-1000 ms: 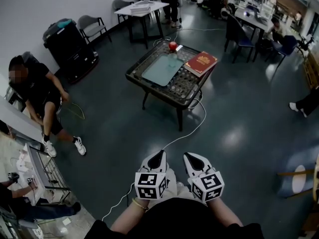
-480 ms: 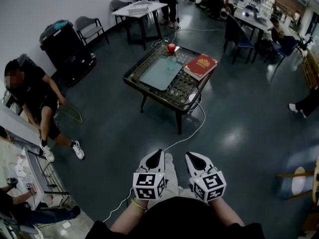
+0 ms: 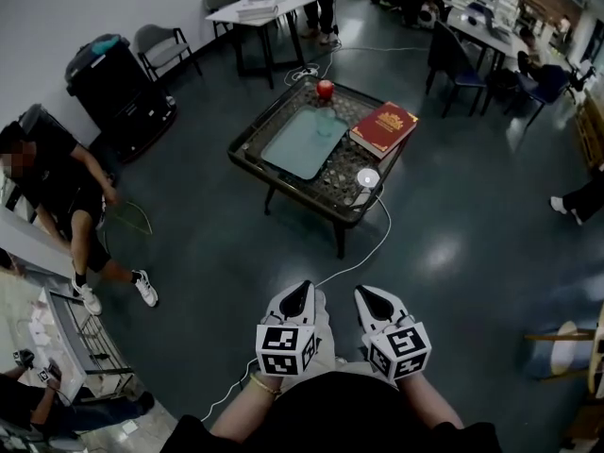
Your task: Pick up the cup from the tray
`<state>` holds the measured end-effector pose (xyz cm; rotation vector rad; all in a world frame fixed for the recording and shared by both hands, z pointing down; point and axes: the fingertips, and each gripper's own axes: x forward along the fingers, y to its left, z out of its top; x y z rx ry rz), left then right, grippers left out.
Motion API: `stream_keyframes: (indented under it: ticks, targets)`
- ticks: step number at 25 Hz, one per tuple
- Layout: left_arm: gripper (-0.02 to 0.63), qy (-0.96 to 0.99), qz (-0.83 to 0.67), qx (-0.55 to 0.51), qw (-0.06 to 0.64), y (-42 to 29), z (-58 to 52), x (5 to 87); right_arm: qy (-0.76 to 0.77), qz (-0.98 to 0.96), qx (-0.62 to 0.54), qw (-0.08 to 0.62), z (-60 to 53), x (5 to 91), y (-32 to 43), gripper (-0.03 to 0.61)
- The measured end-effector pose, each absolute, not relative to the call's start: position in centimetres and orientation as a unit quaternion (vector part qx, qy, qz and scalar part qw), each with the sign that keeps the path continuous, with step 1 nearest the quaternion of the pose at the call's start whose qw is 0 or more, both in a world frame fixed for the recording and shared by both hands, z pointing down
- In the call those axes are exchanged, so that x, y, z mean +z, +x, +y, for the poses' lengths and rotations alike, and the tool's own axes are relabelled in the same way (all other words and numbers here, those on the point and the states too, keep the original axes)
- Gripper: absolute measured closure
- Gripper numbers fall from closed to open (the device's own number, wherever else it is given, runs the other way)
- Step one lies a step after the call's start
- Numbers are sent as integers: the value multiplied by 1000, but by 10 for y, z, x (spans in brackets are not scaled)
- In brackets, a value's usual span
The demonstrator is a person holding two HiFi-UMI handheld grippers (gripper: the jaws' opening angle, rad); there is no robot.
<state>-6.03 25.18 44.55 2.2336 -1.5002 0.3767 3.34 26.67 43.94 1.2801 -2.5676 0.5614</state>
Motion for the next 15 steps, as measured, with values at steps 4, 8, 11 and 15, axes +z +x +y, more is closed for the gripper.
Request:
stream_keyframes:
  ticks: [4,8,11,15]
  targets:
    - [606,804,-536,141,214,-64,221,449,436,-871,197,111,236,443,30,577]
    - [605,805,-534,145,214,-67,187,453,434,-871,200,113,203,445,24,577]
    - [606,806,-531,148,216,-70,162,456,434,-871,201,113,180,444,18,577]
    - [606,809,-523,154,220,-73,133,455,439,-868,203,115,150,438,11,577]
